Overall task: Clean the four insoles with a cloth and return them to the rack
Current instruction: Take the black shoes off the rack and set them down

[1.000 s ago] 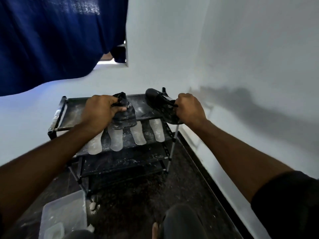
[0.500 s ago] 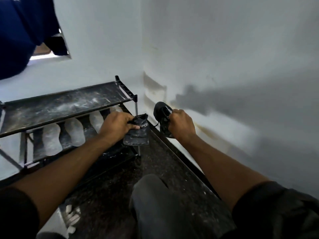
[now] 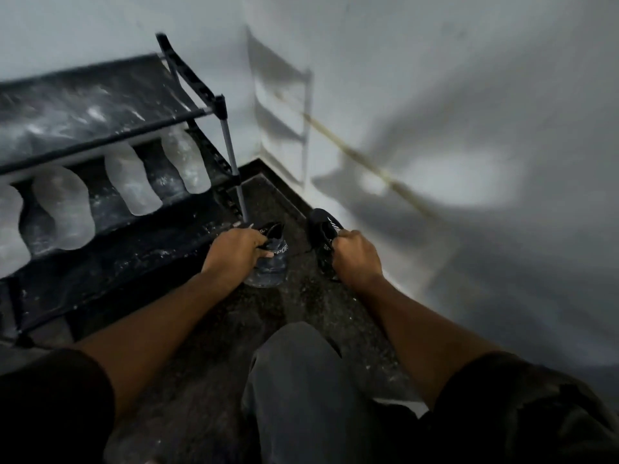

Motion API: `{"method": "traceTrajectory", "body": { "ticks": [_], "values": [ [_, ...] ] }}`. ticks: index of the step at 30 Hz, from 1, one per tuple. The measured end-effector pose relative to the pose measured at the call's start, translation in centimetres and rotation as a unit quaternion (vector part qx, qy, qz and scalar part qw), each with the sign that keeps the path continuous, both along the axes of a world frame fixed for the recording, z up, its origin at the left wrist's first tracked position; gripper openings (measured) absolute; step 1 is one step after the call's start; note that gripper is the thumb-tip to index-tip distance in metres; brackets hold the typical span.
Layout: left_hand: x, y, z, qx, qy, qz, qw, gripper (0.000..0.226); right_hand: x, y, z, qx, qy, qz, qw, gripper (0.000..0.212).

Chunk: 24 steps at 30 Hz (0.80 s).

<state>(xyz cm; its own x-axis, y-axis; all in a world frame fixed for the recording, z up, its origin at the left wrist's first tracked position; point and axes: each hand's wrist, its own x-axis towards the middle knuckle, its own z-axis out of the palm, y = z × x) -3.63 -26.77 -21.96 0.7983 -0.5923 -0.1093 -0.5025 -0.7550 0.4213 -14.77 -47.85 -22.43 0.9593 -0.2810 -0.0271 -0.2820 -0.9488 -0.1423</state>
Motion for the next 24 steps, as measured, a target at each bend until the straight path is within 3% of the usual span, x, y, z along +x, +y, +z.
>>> {"method": "traceTrajectory", "body": {
  "ticks": [10,15,24],
  "values": [
    [4.2,-3.8,-12.0,0.098,0.019,-0.062,0.993,0.002,4.9,-2.7,-12.9,0.023,0.04,0.035,0.998,0.018],
    [5.6,-5.3,-19.5,0.124,-0.002,-0.077,0.989,0.013,6.5,-3.0,-19.0,0.035,0.066,0.064,0.995,0.017],
    [5.1,-4.5,-29.6,0.121,0.061,-0.046,0.99,0.021,5.4,-3.6,-27.0,0.078,0.171,-0.001,0.982,0.02]
  ]
}}
